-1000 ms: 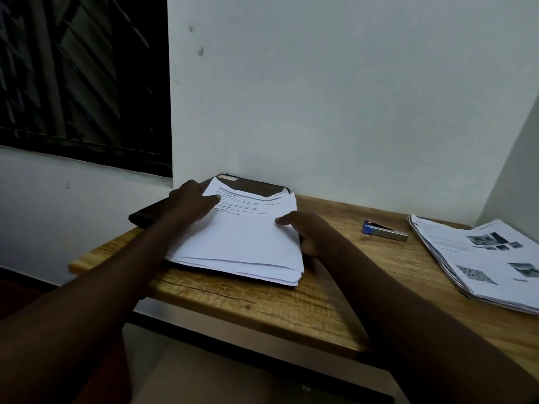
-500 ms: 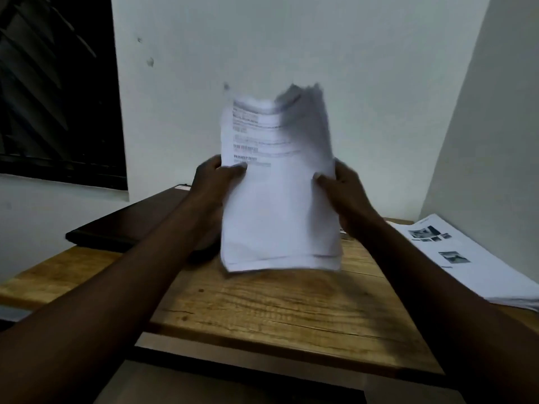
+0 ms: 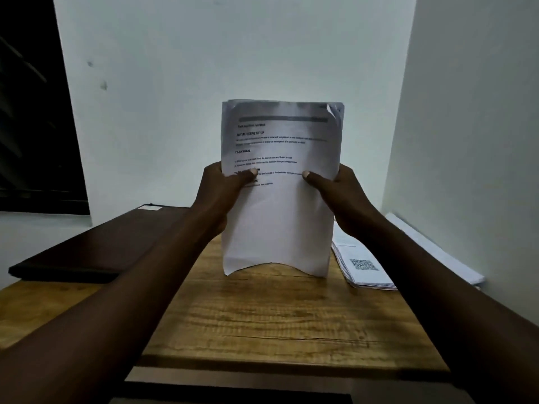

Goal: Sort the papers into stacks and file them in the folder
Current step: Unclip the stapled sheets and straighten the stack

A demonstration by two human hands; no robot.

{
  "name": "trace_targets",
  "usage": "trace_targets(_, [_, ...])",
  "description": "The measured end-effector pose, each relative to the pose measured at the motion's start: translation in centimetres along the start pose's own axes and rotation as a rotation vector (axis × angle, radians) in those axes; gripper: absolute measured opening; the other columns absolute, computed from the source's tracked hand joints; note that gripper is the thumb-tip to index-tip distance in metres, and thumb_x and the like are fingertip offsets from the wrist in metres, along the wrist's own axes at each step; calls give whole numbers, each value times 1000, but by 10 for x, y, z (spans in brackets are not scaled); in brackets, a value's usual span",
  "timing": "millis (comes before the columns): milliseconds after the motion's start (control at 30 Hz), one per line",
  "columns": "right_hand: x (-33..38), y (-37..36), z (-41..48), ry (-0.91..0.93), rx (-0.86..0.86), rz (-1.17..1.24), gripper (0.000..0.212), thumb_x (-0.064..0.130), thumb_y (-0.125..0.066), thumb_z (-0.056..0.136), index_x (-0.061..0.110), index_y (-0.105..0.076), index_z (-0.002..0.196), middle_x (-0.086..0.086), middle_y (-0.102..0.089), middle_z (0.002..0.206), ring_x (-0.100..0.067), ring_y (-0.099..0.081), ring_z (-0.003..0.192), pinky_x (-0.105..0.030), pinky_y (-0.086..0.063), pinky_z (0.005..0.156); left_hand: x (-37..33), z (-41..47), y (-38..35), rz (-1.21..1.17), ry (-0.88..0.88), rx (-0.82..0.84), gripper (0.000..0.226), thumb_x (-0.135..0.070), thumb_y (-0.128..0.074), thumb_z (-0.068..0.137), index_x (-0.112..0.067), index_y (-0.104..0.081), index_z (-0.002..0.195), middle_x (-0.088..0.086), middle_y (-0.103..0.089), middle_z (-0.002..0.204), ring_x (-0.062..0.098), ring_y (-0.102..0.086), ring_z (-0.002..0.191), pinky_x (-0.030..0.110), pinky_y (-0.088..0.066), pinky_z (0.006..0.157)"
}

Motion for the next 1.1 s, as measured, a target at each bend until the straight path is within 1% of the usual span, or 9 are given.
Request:
trace_targets(100, [13,5,3,26,-27,6,31,15,-58,95,9,-58,126,-6,-67,112,-24,-66,102,-39,-56,87,-10,2,-5,-13,-42,13,20,-6,-72,86,-18,-69,101,2,-74,99,18,-73,90,31,-60,79])
trace_targets(200, [21,10,6,53,-36,51,25,12,-59,94,13,-60,119,-1,-68,106,-16,-67,95,-30,-57,82,-13,5,-7,-37,-59,28,22,-5,-72,85,-18,-69,102,1,-74,101,17,-72,93,29,-59,81])
trace_targets(367, [-8,8,0,-58,-17,26,28,8,-64,90,14,-62,117,-2,-69,105,-19,-67,95,-32,-55,80,18,-3,-11,-30,91,66,27,-4,-73,84,-15,-69,108,4,-75,101,24,-72,93,32,-60,77])
trace_targets(467, [-1,13,3,-54,-41,54,26,7,-62,91,14,-61,116,3,-68,98,-14,-66,88,-26,-54,72,11,-3,-11,-48,77,76,27,-5,-72,85,-15,-69,110,7,-74,107,26,-72,96,37,-60,83])
trace_targets(567, [9,15,8,-37,-56,65,25,8,-61,91,12,-62,116,1,-68,99,-14,-67,87,-26,-55,73,1,1,-10,-78,47,74,27,-5,-73,85,-16,-69,109,5,-75,106,21,-73,92,33,-61,80])
trace_targets(733, [-17,8,-4,-151,-35,-38,36,12,-65,89,8,-61,124,-9,-68,113,-27,-66,98,-44,-55,90,26,-6,-9,-34,157,90,34,-5,-72,84,-9,-68,117,10,-74,109,22,-73,91,32,-60,78])
trace_targets(900, [-9,15,-6,-125,-19,38,25,7,-64,89,15,-63,113,-2,-69,102,-16,-67,89,-29,-55,77,23,-5,-9,-101,175,137,28,-7,-72,85,-16,-71,112,4,-77,102,21,-74,89,33,-61,76])
trace_targets(1033, [-22,14,-11,-167,4,-3,21,9,-64,90,15,-66,110,-2,-71,99,-14,-68,84,-27,-55,70,40,-8,-10,-69,249,147,31,-8,-73,84,-13,-70,115,7,-75,107,22,-74,90,34,-60,76])
trace_targets(1100, [-23,15,-10,-183,25,-21,13,9,-65,90,15,-68,101,-3,-73,96,-15,-69,79,-27,-58,69,47,-6,-10,-58,280,184,35,-10,-74,83,-13,-69,117,8,-75,110,25,-73,96,36,-59,82])
Point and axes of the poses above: each hand's wrist, its own z-axis towards the middle knuckle, its own y-axis out of the back of the hand, x = y × z, the point moved 7 cm from there along z, towards the middle knuckle
